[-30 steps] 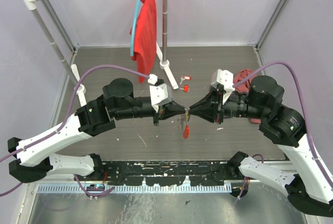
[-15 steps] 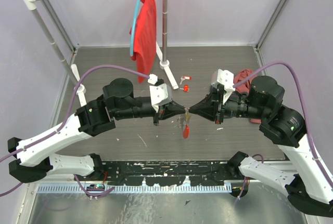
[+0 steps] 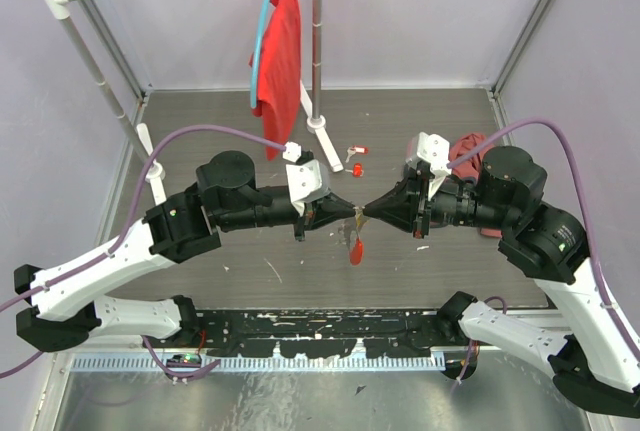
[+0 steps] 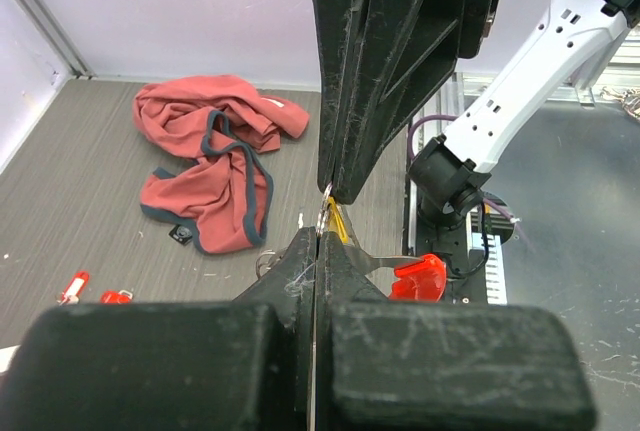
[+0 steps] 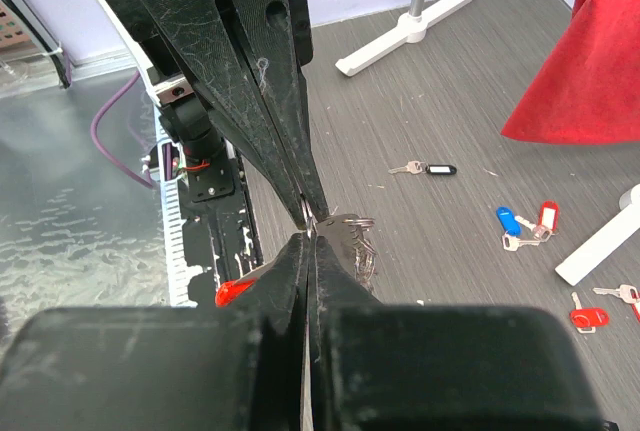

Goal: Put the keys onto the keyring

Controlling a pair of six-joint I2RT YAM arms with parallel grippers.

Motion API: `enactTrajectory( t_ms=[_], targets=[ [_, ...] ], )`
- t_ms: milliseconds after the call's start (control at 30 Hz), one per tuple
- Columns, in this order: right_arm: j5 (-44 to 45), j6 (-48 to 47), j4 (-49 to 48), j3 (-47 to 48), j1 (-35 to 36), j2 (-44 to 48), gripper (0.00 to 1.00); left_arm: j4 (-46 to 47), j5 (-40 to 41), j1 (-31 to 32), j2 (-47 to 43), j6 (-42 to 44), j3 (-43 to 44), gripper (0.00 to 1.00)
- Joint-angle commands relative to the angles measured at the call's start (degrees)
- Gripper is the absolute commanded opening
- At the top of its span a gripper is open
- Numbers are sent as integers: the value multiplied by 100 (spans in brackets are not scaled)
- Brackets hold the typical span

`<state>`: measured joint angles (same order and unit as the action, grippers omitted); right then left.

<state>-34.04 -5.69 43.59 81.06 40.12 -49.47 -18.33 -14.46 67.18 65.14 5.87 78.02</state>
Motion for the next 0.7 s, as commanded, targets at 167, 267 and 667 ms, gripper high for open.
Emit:
enactTrajectory(
  t_ms=[167,267,667],
  targets=[
    [228,-60,125,108,23,81,1,219,57,15,-181,11,57,0],
    [250,-73,170,91,22,77,1,252,66,15,-190,18,34,0],
    [310,-111,362,8,22,12,3,298,86,15,-217,-2,9,0]
  ],
)
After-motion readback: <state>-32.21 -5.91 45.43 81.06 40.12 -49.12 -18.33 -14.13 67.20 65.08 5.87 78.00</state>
